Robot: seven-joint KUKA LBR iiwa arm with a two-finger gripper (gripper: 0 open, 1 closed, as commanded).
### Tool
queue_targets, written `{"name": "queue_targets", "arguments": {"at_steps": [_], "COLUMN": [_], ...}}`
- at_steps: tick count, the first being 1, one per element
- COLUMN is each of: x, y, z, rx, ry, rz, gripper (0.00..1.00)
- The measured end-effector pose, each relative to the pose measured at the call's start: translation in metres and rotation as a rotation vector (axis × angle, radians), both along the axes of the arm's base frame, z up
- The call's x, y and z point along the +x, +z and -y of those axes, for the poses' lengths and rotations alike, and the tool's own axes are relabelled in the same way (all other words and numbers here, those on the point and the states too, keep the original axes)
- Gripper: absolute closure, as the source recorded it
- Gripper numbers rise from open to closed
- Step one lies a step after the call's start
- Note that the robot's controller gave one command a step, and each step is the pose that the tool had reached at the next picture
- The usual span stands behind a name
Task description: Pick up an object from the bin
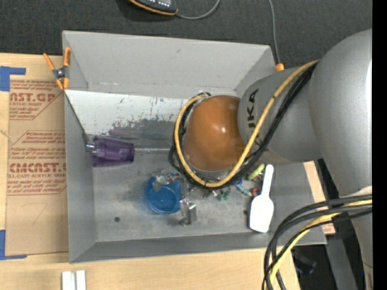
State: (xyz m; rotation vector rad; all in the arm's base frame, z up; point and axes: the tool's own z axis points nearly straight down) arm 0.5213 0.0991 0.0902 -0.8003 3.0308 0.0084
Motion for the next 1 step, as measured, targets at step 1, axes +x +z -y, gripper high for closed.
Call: {"name": "queue_targets", "arguments": {"at_steps": [1], "x": [0.0114], "y": [-0.0191], "z": [-0.0006], "rx": [0.001], "ry": [0.096], "rz": [0.004], "gripper": [1.00]}}
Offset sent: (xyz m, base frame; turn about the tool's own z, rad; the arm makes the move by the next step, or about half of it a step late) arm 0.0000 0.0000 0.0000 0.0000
